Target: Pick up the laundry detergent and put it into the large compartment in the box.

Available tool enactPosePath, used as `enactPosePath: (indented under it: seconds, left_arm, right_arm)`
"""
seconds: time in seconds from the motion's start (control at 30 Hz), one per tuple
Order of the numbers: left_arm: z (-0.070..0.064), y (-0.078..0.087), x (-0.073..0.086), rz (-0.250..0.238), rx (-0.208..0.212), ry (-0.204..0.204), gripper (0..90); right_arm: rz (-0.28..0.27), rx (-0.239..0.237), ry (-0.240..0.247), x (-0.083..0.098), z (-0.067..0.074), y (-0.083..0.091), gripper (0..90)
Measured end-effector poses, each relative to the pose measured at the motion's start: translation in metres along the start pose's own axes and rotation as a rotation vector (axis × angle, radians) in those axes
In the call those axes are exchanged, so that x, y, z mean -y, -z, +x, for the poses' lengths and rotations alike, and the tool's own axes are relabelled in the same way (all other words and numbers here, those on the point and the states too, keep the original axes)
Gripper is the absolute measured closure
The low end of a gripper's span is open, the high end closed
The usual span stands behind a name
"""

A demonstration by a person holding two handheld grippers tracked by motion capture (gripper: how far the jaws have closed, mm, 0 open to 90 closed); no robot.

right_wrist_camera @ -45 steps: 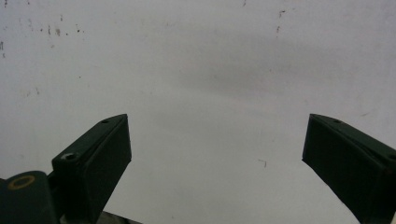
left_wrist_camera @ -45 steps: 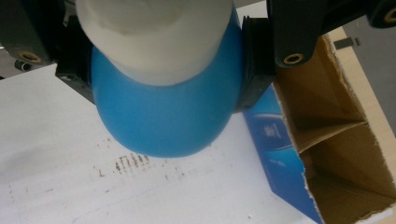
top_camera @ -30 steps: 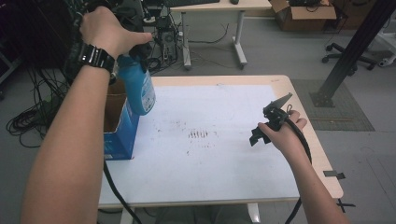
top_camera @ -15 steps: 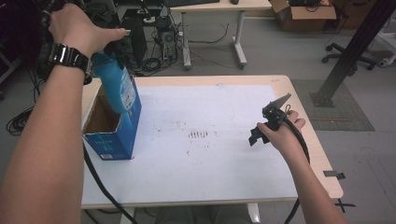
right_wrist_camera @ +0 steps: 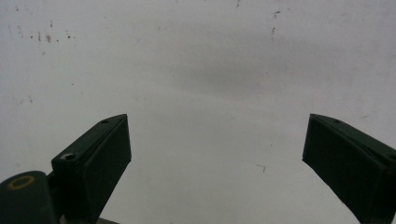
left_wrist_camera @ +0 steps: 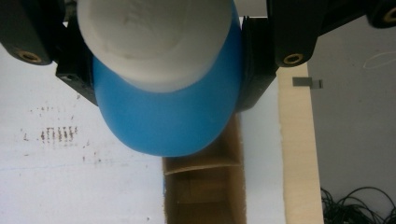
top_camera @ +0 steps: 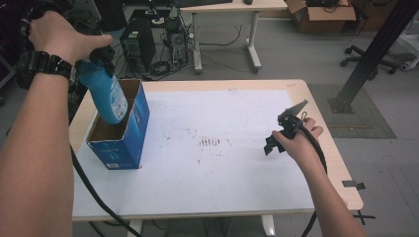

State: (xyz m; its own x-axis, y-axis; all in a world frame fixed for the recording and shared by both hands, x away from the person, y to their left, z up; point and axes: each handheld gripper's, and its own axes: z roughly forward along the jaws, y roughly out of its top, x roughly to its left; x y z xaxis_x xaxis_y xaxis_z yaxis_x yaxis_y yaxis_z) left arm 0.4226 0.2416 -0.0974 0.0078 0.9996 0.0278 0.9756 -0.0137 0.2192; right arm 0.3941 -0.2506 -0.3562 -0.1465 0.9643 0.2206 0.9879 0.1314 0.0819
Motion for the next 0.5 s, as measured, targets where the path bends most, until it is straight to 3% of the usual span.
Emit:
enactPosePath:
  seconds: [0.5]
  left_arm:
    - [0.014,-0.032,0.001,0.028,-0.013,0.001,37.4]
  right_arm:
    - [0.020,0.017,-0.003,-0.002,0.001,-0.007,8.3]
